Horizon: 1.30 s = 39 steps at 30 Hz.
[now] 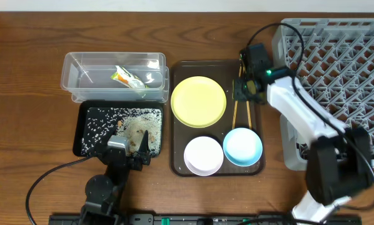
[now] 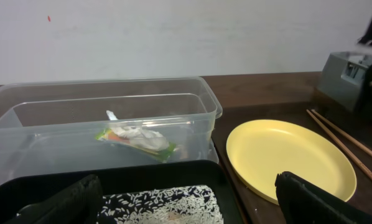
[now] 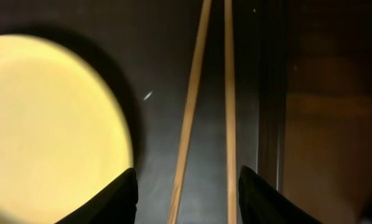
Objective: Sort waste into correct bins and load items into the dishwasher rack
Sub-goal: 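Carry the chopstick to the dish rack and insert it upright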
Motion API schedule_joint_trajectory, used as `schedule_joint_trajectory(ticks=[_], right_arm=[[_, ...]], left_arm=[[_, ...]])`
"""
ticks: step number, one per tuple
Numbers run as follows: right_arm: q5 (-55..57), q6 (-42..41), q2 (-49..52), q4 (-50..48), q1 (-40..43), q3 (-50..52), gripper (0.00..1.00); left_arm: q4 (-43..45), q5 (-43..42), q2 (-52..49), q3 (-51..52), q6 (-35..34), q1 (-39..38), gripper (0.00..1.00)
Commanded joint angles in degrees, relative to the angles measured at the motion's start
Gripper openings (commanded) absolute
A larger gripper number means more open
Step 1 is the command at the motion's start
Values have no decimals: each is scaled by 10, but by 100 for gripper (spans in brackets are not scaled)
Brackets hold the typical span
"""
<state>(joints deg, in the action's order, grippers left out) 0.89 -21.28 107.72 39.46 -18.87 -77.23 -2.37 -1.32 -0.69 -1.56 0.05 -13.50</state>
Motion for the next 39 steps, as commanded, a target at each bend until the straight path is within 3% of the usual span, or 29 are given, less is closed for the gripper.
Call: schedule_joint_trajectory(ticks=[1, 5, 7, 12, 15, 16, 23, 32, 39], right_arm=[[-5, 1, 45, -11, 9, -18, 49], [-16, -7, 87, -33, 8, -18, 49], [-16, -19, 105, -39, 8, -18, 43], [-16, -35, 130, -33, 8, -18, 21], [-16, -29, 123, -27, 9, -19, 2], [-16, -22, 117, -26, 10, -19, 1], [-28, 9, 26, 2, 25, -46, 1], [-33, 133, -132, 22, 123, -56, 1], [-33, 236, -136, 9, 202, -50, 1]], left_arm=[[-16, 5, 3, 13, 6, 3, 91], [-16, 5, 3, 13, 6, 3, 91], [-16, 5, 3, 13, 6, 3, 91], [-16, 5, 3, 13, 6, 3, 91], [-16, 5, 3, 13, 5, 3, 91], [-16, 5, 3, 13, 6, 3, 91], [-16, 5, 3, 13, 6, 3, 91], [-16, 5, 3, 13, 6, 3, 91], [-16, 5, 3, 13, 6, 3, 91]])
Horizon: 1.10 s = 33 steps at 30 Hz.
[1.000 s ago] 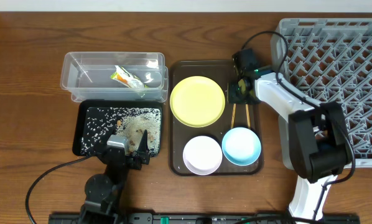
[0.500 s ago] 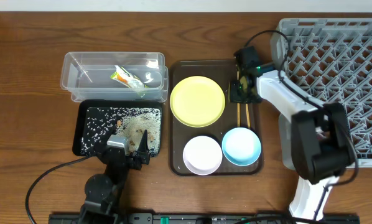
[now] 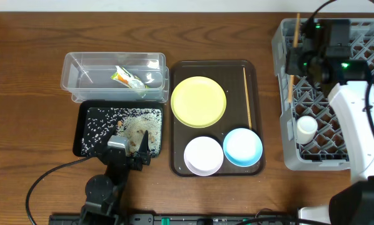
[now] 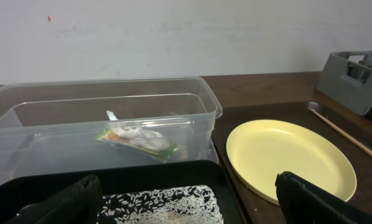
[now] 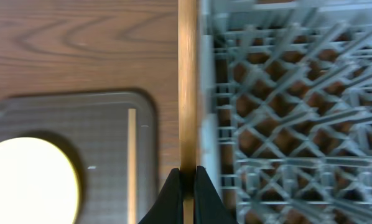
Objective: Sort waste into correct bins and load items into the dishwasher rack
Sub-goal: 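Carry the chopstick to the dish rack and insert it upright, then grasp the second wooden chopstick on the brown tray with the right gripper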
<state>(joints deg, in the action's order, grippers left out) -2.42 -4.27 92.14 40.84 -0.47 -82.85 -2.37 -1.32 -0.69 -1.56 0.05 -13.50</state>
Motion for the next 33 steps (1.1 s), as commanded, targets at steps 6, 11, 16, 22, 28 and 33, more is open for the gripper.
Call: schedule_joint_trajectory(ticks=[6, 11, 16, 22, 28, 33], right_arm=[[10, 92, 84, -50, 40, 18, 1], [28, 93, 112, -79, 39, 18, 4], [-40, 90, 88, -72, 21, 17, 52], [-159, 33, 48, 0, -25, 17, 62], [-107, 5, 61, 40, -111, 40, 61], [114, -106, 96, 2, -176, 87, 50]], left_arm=[[-16, 5, 3, 13, 6, 3, 91], [-16, 5, 3, 13, 6, 3, 91], [-16, 5, 3, 13, 6, 3, 91], [-16, 5, 3, 13, 6, 3, 91], [-16, 5, 3, 13, 6, 3, 91], [-16, 5, 3, 13, 6, 3, 91]])
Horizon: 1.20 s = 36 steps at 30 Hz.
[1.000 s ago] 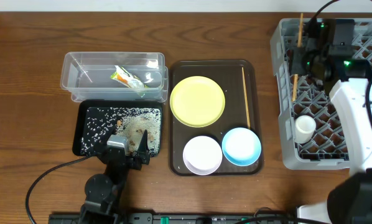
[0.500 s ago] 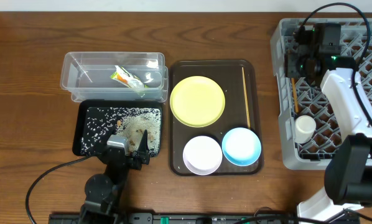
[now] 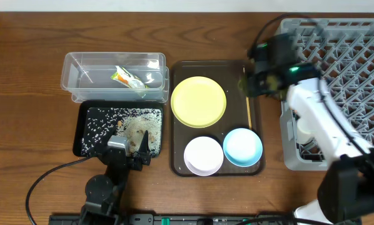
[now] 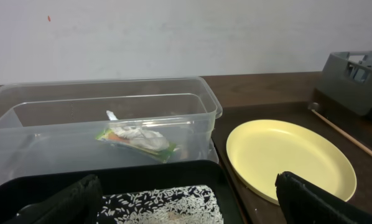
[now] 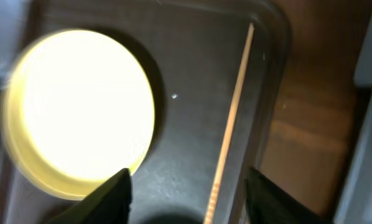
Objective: Sort waste into correct bins and load items into the dishwasher rack
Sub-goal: 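Grasp the second wooden chopstick on the brown tray with the right gripper, then insert the second chopstick upright into the dish rack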
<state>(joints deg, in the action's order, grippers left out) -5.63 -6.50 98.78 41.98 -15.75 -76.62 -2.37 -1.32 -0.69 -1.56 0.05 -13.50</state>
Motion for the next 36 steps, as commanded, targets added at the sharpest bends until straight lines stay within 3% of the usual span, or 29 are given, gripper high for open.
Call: schedule_joint_trajectory(ticks=[1, 6, 12, 13, 16, 18, 26, 36], right_arm=[[172, -95, 39, -20, -30, 31, 47], [150, -96, 102, -71, -33, 51, 36], [137, -91, 170, -82, -29, 51, 35], [127, -91, 178, -82, -29, 51, 32], [81, -69, 182, -80, -29, 50, 8], [57, -59, 174, -78, -29, 48, 1], [54, -52, 69, -35, 1, 14, 1], [116, -16, -61, -70, 145, -2, 1]], left_arm=[[-16, 5, 3, 13, 6, 3, 91], [-16, 5, 3, 13, 6, 3, 91], [-16, 5, 3, 13, 6, 3, 91], [-16, 5, 3, 13, 6, 3, 91], [-16, 5, 3, 13, 6, 3, 91], [-16, 5, 3, 13, 6, 3, 91], [-16, 5, 3, 13, 6, 3, 91], [-16, 5, 3, 13, 6, 3, 91]])
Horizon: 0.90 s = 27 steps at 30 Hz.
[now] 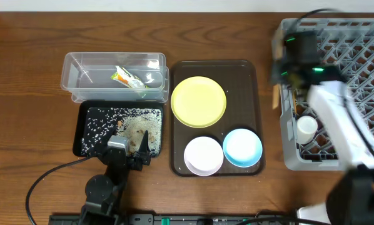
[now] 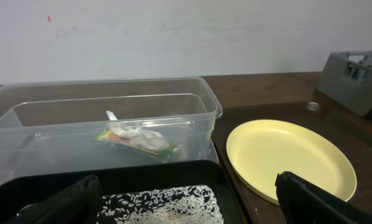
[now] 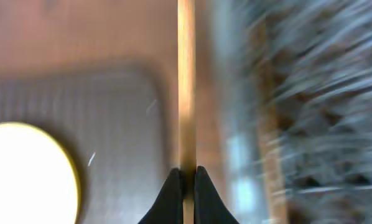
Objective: Sort waste into correct bins and load items into the dishwasher rack
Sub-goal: 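Insert the second chopstick upright into the dish rack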
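My right gripper [image 3: 186, 177] is shut on a wooden chopstick [image 3: 186, 81], which runs straight up the blurred right wrist view. Overhead, that chopstick [image 1: 276, 97] hangs beside the left wall of the grey dishwasher rack [image 1: 349, 62], between the rack and the brown tray [image 1: 249, 75]. The tray carries a yellow plate [image 1: 199, 101], a white bowl [image 1: 203, 155] and a blue bowl [image 1: 242, 147]. My left gripper [image 2: 189, 199] stands open low over the black tray of rice [image 1: 87, 131].
A clear plastic bin [image 1: 80, 69] at the back left holds a crumpled wrapper [image 1: 127, 79]. A white cup [image 1: 306, 127] sits in the rack's left compartment. The yellow plate [image 2: 290, 158] lies to the right of the left gripper.
My right gripper was open above the tray with one chopstick lying under it. It is now shut on that chopstick at the rack's left edge, and none lies on the tray.
Two chopsticks lay on the tray under my open right gripper. Then the gripper held one at the rack while the other stayed on the tray. It was then back over the tray, open, and now holds the second chopstick by the rack. The left arm stayed still.
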Motion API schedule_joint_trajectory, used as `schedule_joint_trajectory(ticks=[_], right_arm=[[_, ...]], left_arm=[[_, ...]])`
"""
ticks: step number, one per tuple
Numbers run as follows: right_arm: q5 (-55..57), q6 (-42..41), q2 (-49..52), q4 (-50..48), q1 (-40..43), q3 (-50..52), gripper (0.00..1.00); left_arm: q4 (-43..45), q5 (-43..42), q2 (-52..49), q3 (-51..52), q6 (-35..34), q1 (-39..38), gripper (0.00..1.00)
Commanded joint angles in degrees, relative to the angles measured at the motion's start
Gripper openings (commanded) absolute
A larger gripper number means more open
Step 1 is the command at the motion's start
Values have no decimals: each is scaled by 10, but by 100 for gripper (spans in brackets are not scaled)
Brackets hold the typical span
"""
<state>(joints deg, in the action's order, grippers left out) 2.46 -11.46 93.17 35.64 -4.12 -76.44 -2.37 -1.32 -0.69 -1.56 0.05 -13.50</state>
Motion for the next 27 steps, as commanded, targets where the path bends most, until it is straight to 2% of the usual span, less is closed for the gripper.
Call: schedule_joint_trajectory(ticks=[1, 6, 12, 13, 14, 15, 16, 19, 24, 27], right_arm=[[35, 49, -5, -15, 40, -3, 1], [35, 101, 27, -44, 69, -3, 1], [43, 123, 77, -64, 61, -3, 2], [57, 124, 80, -63, 59, -3, 14], [71, 123, 80, -60, 56, -3, 33], [76, 121, 78, -56, 53, -3, 41], [75, 116, 72, -51, 50, -4, 45], [40, 97, 40, -27, 35, -4, 49], [-142, 83, -41, 49, -7, -4, 50], [-214, 80, -70, 98, -41, -4, 50]], left_arm=[[-16, 5, 3, 13, 6, 3, 91], [-16, 5, 3, 13, 6, 3, 91], [-16, 5, 3, 13, 6, 3, 91], [-16, 5, 3, 13, 6, 3, 91], [-16, 5, 3, 13, 6, 3, 91], [-16, 5, 3, 13, 6, 3, 91], [-16, 5, 3, 13, 6, 3, 91], [-16, 5, 3, 13, 6, 3, 91], [-16, 5, 3, 13, 6, 3, 91], [-16, 5, 3, 13, 6, 3, 91]])
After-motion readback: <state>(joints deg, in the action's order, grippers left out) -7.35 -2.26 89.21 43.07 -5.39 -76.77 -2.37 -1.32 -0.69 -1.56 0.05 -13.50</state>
